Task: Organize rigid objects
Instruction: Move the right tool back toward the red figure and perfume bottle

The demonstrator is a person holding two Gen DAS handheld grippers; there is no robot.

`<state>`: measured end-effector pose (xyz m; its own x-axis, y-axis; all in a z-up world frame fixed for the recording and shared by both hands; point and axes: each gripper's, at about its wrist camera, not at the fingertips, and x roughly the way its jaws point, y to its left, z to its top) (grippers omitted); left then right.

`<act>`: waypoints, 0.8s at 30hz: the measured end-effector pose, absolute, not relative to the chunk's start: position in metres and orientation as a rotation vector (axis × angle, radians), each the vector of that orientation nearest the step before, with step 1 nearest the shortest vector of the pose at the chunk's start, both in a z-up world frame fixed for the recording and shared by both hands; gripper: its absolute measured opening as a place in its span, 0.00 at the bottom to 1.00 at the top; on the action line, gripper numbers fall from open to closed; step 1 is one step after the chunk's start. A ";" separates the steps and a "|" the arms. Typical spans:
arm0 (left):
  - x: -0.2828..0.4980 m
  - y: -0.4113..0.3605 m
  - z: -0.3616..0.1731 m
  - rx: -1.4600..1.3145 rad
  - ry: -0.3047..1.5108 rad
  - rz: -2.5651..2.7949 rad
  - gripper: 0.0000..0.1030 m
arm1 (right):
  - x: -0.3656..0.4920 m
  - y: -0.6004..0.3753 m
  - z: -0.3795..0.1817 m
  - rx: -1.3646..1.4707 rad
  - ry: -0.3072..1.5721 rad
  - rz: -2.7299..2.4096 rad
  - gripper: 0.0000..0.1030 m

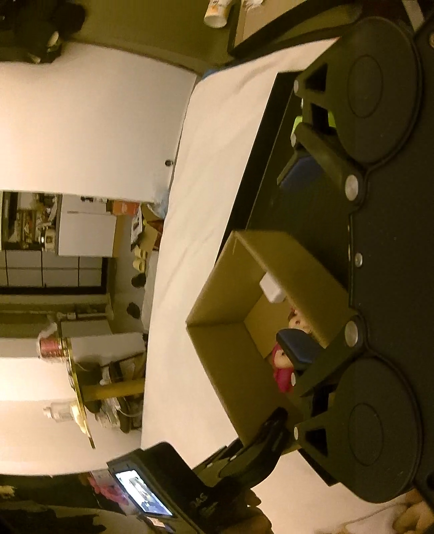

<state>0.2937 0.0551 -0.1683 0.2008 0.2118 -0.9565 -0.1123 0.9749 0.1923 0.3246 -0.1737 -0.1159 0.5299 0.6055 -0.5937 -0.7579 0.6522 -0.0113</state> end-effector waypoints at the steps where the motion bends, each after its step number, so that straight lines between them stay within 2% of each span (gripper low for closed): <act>1: 0.294 0.055 -0.168 0.087 1.351 0.228 0.15 | 0.326 -0.176 -0.117 -0.277 0.594 0.818 0.88; 24: 0.295 0.055 -0.168 0.081 1.355 0.225 0.15 | 0.354 -0.221 -0.157 -0.257 0.648 0.631 0.88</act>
